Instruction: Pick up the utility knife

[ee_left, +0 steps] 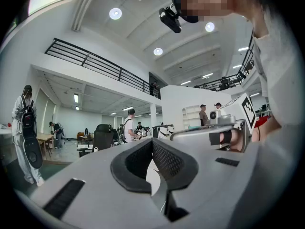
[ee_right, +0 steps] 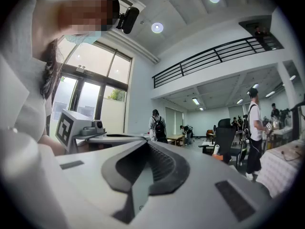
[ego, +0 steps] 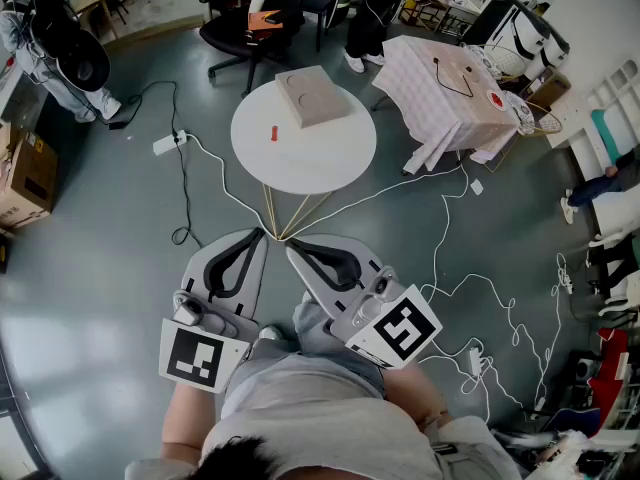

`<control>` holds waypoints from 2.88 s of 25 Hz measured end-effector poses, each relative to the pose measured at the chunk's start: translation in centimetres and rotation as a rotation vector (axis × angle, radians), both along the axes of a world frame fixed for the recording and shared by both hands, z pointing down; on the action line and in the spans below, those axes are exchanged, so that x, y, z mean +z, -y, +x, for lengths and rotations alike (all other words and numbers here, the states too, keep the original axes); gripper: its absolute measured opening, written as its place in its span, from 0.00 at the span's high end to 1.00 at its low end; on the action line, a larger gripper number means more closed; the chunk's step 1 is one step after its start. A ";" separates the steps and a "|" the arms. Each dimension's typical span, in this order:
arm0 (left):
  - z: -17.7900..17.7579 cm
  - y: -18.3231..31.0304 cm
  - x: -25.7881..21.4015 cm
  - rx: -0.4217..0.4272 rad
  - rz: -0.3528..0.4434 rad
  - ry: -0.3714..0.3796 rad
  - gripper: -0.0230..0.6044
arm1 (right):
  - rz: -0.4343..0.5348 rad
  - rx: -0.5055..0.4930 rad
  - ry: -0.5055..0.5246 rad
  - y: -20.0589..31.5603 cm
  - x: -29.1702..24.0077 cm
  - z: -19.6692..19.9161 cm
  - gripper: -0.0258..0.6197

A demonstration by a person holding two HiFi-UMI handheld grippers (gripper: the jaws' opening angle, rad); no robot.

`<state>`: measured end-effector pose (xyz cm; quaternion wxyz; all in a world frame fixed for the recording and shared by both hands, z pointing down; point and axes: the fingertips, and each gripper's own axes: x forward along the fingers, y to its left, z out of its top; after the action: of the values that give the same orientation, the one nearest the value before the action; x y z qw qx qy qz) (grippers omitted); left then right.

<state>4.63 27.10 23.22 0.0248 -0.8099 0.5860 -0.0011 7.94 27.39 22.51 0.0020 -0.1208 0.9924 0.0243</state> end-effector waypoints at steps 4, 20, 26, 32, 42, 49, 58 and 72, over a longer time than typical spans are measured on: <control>-0.7 -0.9 0.0 0.003 0.001 -0.005 0.95 | 0.003 0.003 0.010 -1.1 -0.2 -0.8 0.95; -3.3 -3.4 0.0 -0.018 0.019 -0.017 0.95 | 0.008 -0.016 0.010 -3.3 -0.6 -3.5 0.95; -3.7 -1.4 0.4 -0.029 0.020 -0.054 0.95 | -0.040 -0.001 0.026 -0.4 0.0 -3.0 0.94; -5.1 2.4 0.7 -0.079 0.010 -0.045 0.95 | -0.038 -0.070 0.022 3.0 0.2 -4.5 0.94; -5.4 12.0 -0.2 -0.135 0.013 -0.019 0.95 | -0.036 -0.150 0.049 12.4 -1.1 -5.4 0.94; -4.5 18.0 -0.2 -0.160 -0.003 -0.017 0.95 | -0.048 -0.158 0.056 18.6 -0.8 -3.9 0.94; -2.3 21.9 0.6 -0.149 -0.030 0.042 0.95 | -0.103 -0.135 0.100 23.1 0.0 -1.5 0.94; -3.3 28.2 2.1 0.012 -0.062 0.058 0.95 | -0.128 0.014 0.089 28.7 0.8 -2.9 0.95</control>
<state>1.30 -1.11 25.28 0.0166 -0.8135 0.5798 -0.0430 5.03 -1.32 23.35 0.0381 -0.1284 0.9900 -0.0447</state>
